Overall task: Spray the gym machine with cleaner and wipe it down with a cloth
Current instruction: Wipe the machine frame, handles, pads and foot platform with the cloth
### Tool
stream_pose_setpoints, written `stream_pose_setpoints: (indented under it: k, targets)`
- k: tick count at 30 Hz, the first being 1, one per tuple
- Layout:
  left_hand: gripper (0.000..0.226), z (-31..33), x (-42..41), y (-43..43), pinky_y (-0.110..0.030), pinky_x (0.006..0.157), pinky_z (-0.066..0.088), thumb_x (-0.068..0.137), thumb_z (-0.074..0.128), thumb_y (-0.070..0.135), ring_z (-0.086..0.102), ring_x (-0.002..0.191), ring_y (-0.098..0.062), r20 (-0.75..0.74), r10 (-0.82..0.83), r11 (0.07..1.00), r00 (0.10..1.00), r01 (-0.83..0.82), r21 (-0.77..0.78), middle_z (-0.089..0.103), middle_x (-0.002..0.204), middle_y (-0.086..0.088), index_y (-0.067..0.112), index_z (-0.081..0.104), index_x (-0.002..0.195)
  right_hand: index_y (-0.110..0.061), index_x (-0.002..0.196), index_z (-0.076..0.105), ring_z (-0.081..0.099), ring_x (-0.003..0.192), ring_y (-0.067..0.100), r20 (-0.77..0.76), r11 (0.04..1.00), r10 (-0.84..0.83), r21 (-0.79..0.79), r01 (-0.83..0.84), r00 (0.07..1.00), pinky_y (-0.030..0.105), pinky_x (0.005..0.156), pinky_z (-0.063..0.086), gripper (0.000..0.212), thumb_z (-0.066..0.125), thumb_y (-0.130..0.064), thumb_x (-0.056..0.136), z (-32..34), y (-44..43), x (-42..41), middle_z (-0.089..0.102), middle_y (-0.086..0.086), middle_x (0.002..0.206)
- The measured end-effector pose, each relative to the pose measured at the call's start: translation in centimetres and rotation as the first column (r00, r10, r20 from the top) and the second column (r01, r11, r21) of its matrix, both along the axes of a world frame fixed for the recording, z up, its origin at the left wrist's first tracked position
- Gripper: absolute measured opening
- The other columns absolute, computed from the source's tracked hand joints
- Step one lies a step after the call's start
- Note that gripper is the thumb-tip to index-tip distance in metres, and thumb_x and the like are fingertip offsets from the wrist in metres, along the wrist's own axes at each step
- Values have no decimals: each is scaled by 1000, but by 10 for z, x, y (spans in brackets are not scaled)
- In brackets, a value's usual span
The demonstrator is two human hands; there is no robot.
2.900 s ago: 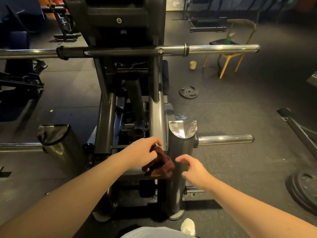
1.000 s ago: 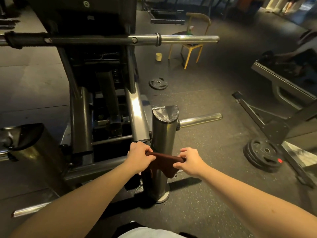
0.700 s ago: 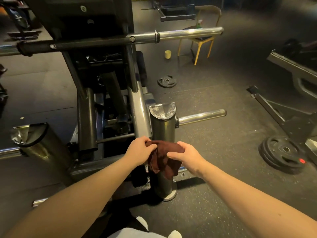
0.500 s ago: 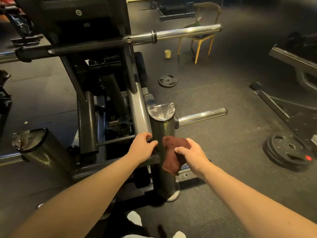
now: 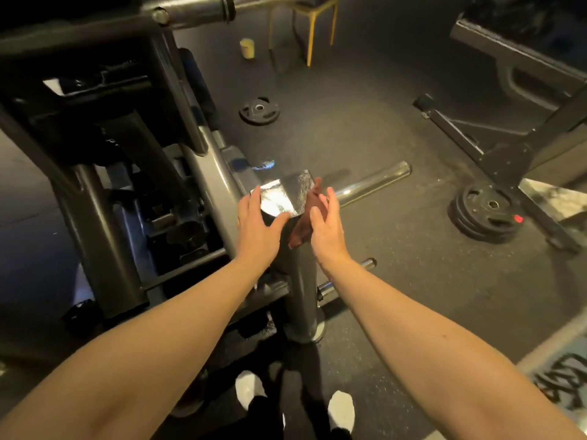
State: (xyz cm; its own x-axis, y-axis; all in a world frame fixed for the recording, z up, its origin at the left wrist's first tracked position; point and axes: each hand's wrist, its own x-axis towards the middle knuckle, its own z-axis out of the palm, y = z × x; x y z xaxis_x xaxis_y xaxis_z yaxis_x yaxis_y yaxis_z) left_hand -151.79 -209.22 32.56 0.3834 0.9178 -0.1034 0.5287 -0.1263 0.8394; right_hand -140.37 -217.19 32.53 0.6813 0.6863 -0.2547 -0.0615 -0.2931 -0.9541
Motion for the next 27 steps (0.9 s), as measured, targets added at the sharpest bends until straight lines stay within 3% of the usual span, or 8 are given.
stream_pose_setpoints:
  k: [6,12,16,20,22,24,26,27]
  targets:
    - [73,-25,5,-3,-29,114,23,95,70,44,19,150,-14,55,10,1000,998,-11,13,18,159,13,35,31,157,-36,165,14,29,153,12,68,1000,21,7,-22,997,40,127,26,60,36,-21,111,-36,1,-13,28,-11,168]
    - [72,-38,4,-4,-34,118,28,94,70,46,20,148,-11,95,33,998,995,-38,58,18,158,16,41,33,155,-33,165,18,28,149,2,167,1000,23,-15,-21,986,43,128,24,65,41,-12,108,-83,-15,-27,29,-8,166]
    - [73,-42,3,-3,-43,122,32,92,71,48,27,147,-16,111,46,993,993,-57,100,27,159,5,42,35,155,-23,160,37,25,132,-2,302,1000,-5,24,-2,953,2,110,19,52,46,-17,109,-53,-1,-5,35,-2,159]
    - [73,-53,-2,3,-47,118,37,91,66,59,34,143,-19,94,14,976,996,-34,215,34,155,3,41,36,155,-31,157,37,27,140,22,501,986,24,129,-103,865,25,118,23,51,45,-18,108,-55,10,8,33,4,161]
    - [74,-64,-1,2,-49,114,43,92,63,61,34,145,-20,77,22,952,997,-44,301,28,159,3,42,31,157,-25,161,30,27,136,12,504,983,6,155,-98,864,9,112,23,55,43,-18,108,-93,-4,0,31,4,162]
    - [82,-79,1,-7,-51,107,49,92,66,59,36,146,-22,80,49,918,996,-77,390,16,165,7,43,23,159,-14,162,27,27,125,-12,423,987,-16,152,-54,906,-7,97,23,58,47,-11,107,-141,-25,-14,32,11,158]
    - [97,-98,3,-18,-53,103,52,88,74,53,36,148,-21,114,54,876,992,-102,472,7,167,10,40,13,162,-9,161,28,24,115,-30,374,988,-27,149,-31,927,-7,95,26,60,50,-5,105,-177,-39,-19,32,15,153]
    - [103,-109,4,-21,-52,106,51,86,78,49,34,150,-19,140,54,859,989,-118,498,6,167,9,36,10,163,-11,160,30,25,120,-24,420,986,-38,164,-35,907,1,103,30,59,50,-7,105,-184,-39,-17,33,14,153]
